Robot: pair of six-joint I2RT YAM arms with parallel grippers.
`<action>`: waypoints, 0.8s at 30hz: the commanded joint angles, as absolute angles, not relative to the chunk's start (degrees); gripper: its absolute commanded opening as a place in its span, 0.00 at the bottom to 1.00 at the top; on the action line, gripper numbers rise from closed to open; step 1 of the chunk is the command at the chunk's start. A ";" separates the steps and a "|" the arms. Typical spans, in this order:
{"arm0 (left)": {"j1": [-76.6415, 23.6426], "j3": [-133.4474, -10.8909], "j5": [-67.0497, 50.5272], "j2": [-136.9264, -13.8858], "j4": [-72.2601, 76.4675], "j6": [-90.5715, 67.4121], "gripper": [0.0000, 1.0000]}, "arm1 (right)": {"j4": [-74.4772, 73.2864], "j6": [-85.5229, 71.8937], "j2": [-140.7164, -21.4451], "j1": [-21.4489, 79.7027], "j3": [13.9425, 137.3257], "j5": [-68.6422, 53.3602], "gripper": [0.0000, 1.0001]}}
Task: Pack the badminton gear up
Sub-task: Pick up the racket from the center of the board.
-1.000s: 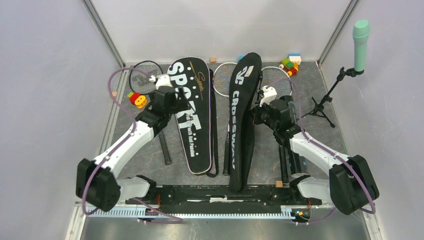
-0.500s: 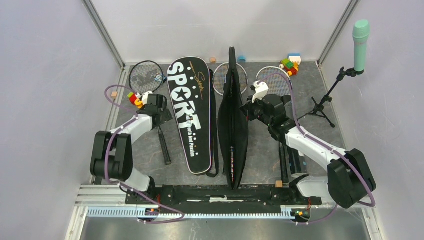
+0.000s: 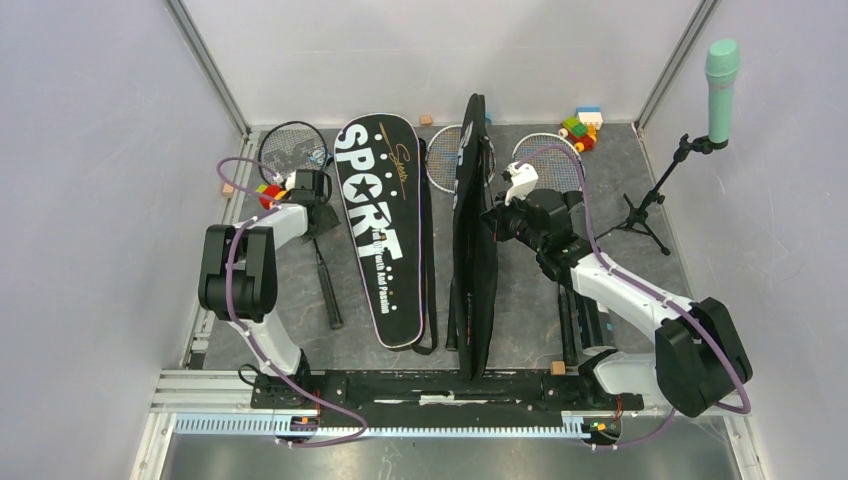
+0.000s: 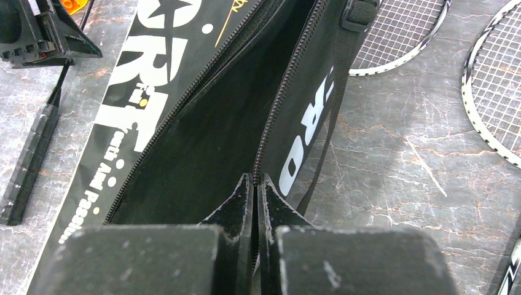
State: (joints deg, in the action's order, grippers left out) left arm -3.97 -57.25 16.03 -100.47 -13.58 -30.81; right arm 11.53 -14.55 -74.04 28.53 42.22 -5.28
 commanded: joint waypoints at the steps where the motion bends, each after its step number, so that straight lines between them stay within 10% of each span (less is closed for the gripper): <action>1: -3.61 -62.47 15.02 -105.29 -18.58 -33.74 0.59 | 13.73 -14.52 -71.79 28.74 42.39 -4.27 0.00; 12: -3.70 -68.90 11.71 -112.13 -28.70 -29.59 0.36 | 14.78 -15.44 -70.61 28.75 41.31 -3.52 0.00; 19: -3.81 -69.43 14.05 -111.75 -31.27 -27.62 0.03 | 14.92 -15.53 -69.81 28.65 40.87 -2.51 0.00; 24: -5.27 -70.93 14.82 -106.84 -30.91 -23.04 0.02 | 13.86 -14.97 -70.16 28.57 42.01 -1.02 0.00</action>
State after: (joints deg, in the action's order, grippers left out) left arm -3.88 -70.67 14.92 -109.06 -25.39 -28.21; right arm 11.64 -15.20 -71.81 28.51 40.86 -2.96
